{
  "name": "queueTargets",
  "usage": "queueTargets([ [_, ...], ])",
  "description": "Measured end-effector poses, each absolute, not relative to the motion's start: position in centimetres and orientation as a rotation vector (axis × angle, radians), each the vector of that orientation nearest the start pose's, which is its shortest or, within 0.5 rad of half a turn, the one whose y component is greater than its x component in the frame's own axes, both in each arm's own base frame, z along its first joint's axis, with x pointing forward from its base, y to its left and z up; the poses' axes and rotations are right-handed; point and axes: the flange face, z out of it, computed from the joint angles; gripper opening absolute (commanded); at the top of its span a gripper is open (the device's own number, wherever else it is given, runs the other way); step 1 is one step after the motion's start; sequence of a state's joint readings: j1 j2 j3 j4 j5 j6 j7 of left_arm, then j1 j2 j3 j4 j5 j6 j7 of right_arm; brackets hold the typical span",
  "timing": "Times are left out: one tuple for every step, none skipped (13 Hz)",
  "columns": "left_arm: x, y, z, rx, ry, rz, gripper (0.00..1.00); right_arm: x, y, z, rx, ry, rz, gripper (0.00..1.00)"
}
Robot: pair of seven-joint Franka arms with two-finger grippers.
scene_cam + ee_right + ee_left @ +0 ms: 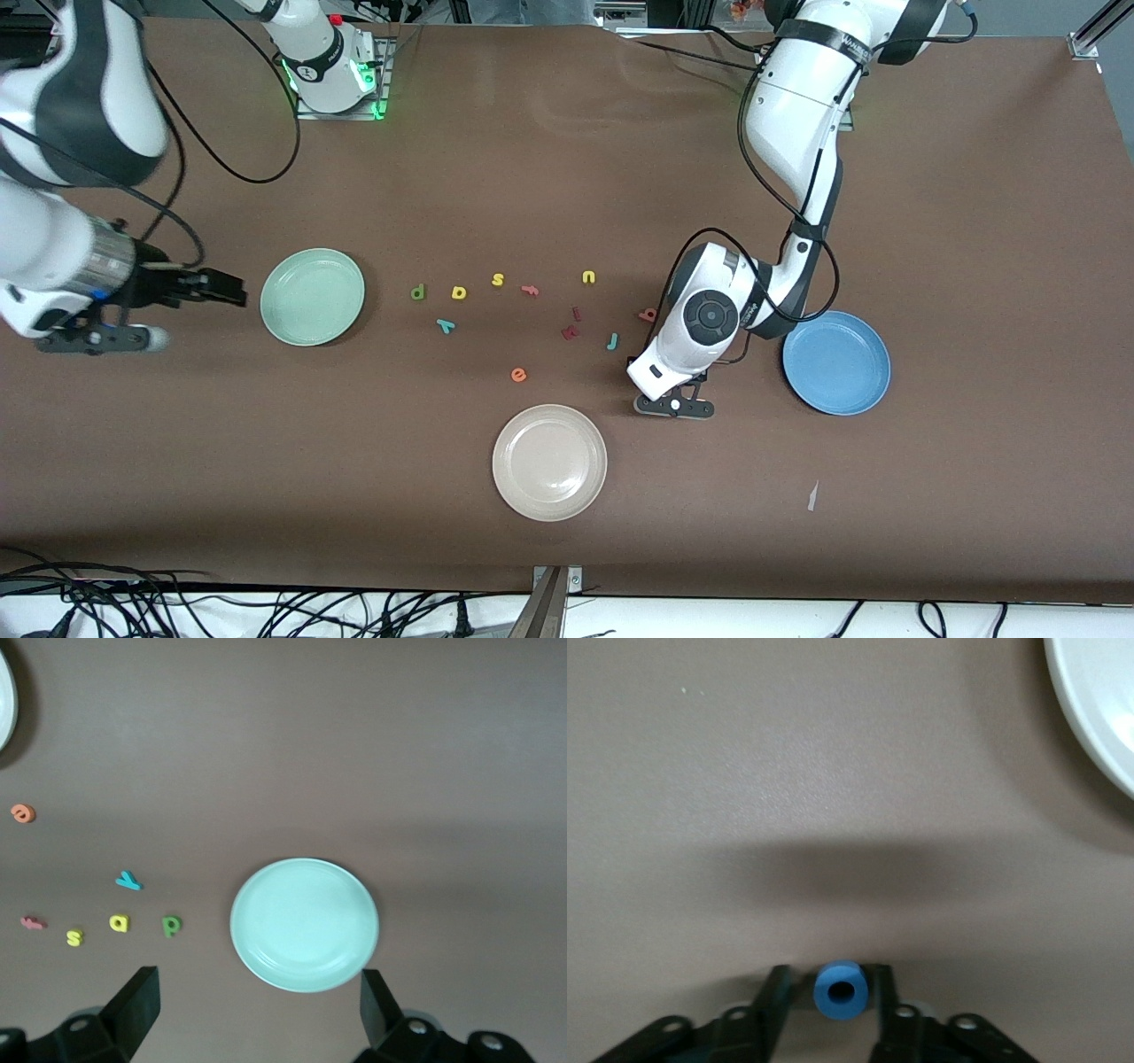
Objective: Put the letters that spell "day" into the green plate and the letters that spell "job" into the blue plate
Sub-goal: 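Drop the blue o on the blue plate while the right gripper approaches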
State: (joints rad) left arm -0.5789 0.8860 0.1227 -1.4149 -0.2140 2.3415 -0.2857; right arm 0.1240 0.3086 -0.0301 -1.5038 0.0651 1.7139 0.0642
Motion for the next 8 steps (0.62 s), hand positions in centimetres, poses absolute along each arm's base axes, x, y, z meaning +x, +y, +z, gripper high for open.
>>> queueTargets([
  [64.8, -34.1, 17.5, -3.219, 0.116, -0.054, 0.06, 64.3, 8.8, 47.3, -3.094, -0.028, 0.159, 1.0],
  [64.8, -34.1, 17.4, -3.219, 0.117, -0.057, 0.0, 64.4, 10.4, 46.5, -3.097, -0.015, 0.159, 1.0],
  [64.8, -34.2, 17.5, -3.219, 0.117, -0.058, 0.0, 64.6, 11.8, 45.7, -3.099, -0.012, 0.147, 1.0],
  [64.8, -34.2, 17.5, -3.219, 0.118, -0.06, 0.0, 64.8, 13.2, 44.8, -3.1, -0.009, 0.117, 1.0],
  [64.9, -34.1, 17.5, -3.219, 0.119, -0.063, 0.0, 64.7, 14.6, 43.3, -3.101, 0.014, 0.098, 1.0],
  [65.0, -33.9, 17.6, -3.217, 0.128, -0.07, 0.0, 64.4, 15.7, 41.4, -3.101, 0.027, 0.092, 1.0],
  [65.5, -33.2, 17.8, -3.211, 0.148, -0.08, 0.0, 63.6, 16.9, 39.3, -3.096, 0.014, 0.093, 1.0],
  [66.1, -31.9, 18.2, -3.203, 0.166, -0.077, 0.0, 62.8, 17.9, 37.4, -3.091, -0.005, 0.101, 1.0],
])
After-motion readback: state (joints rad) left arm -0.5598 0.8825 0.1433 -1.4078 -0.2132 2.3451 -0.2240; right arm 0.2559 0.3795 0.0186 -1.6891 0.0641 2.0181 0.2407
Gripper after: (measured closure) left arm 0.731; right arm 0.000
